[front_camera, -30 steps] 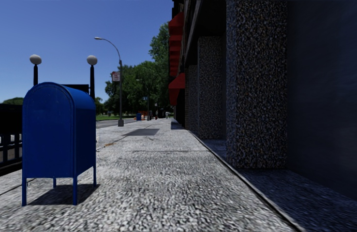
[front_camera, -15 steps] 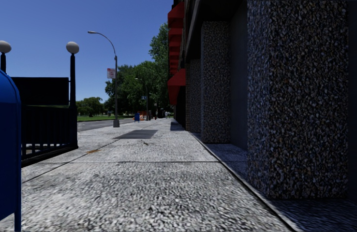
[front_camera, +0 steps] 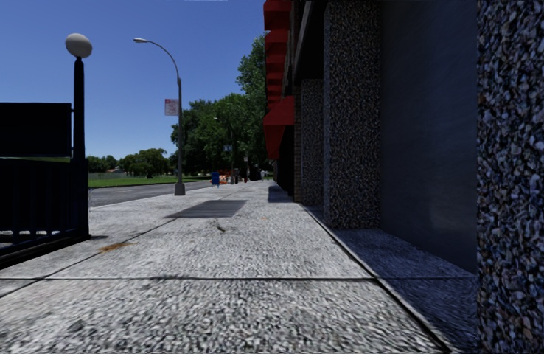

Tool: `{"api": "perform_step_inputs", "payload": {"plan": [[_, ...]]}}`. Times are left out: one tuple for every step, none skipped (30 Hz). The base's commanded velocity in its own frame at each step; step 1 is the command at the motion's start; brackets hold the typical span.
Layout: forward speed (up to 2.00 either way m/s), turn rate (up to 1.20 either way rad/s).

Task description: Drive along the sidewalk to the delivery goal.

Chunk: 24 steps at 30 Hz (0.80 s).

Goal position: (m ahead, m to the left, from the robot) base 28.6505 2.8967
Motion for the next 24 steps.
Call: {"api": "perform_step_inputs", "payload": {"plan": [[2.00,1.20],[2.00,0.76],[2.00,0.61],[2.00,0.46],[2.00,0.15],[2.00,0.04],[2.00,0.01],[2.00,0.00],[2.00,0.00],[2.00,0.00],[2.00,0.00],[2.00,0.00],[2.00,0.00],[2.00,0.00],[2.00,0.00],[2.00,0.00],[2.00,0.00],[2.00,0.00],[2.00,0.00],[2.00,0.00],[2.00,0.00],[2.00,0.00],[2.00,0.00],[2.00,0.00]]}}
